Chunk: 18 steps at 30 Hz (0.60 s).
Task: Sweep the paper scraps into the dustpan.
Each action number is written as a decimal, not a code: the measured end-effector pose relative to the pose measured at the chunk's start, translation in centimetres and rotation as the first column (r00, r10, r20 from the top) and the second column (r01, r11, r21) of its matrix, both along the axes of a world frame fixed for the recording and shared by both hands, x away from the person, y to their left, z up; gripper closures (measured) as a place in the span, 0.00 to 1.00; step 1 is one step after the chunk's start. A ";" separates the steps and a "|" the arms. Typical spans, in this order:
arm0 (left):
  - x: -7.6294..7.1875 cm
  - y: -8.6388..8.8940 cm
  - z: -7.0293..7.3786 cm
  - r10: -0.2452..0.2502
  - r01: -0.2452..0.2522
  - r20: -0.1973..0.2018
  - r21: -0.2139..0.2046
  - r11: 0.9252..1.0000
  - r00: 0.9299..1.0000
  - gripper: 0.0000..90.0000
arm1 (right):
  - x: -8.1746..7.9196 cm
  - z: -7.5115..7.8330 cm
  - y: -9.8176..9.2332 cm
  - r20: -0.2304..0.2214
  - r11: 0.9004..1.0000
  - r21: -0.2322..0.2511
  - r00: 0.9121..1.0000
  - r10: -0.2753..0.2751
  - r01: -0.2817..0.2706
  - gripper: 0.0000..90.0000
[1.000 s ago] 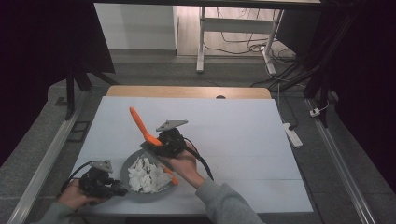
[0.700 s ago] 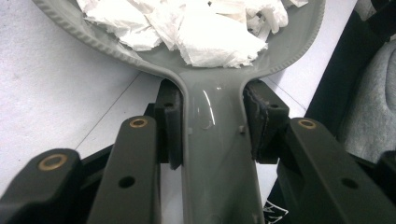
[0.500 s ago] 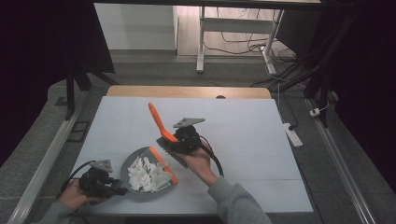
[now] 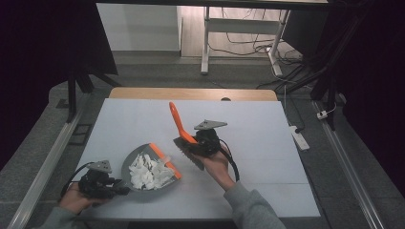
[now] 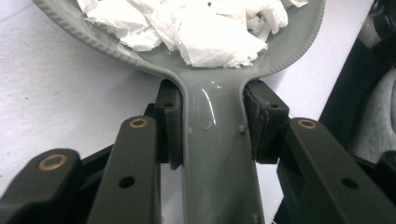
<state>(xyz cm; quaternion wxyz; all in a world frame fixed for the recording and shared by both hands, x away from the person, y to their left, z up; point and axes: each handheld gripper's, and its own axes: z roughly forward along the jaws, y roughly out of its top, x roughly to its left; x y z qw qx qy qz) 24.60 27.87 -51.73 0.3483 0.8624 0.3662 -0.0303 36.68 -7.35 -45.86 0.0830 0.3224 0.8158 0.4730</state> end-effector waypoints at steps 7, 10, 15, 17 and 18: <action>0.2 0.3 0.3 0.079 -0.078 0.011 -0.009 0.997 0.997 0.68 | -0.1 0.3 -1.4 0.011 1.000 0.015 1.000 0.002 -0.002 0.78; 0.3 0.4 0.4 0.122 -0.122 0.013 -0.019 0.992 0.992 0.68 | -0.3 0.5 -2.1 0.022 1.000 0.022 1.000 0.003 -0.004 0.78; 0.4 0.1 0.8 0.182 -0.181 0.031 -0.050 0.982 0.983 0.68 | -0.6 0.6 -3.7 0.033 0.999 0.035 0.999 -0.003 0.002 0.78; 0.4 0.0 1.0 0.198 -0.195 0.039 -0.065 0.979 0.979 0.68 | -0.7 0.6 -4.6 0.034 0.999 0.037 0.999 -0.007 0.006 0.78; 0.4 -0.1 1.0 0.207 -0.204 0.040 -0.072 0.976 0.977 0.68 | -0.7 0.6 -5.0 0.035 0.999 0.038 0.999 -0.009 0.008 0.78</action>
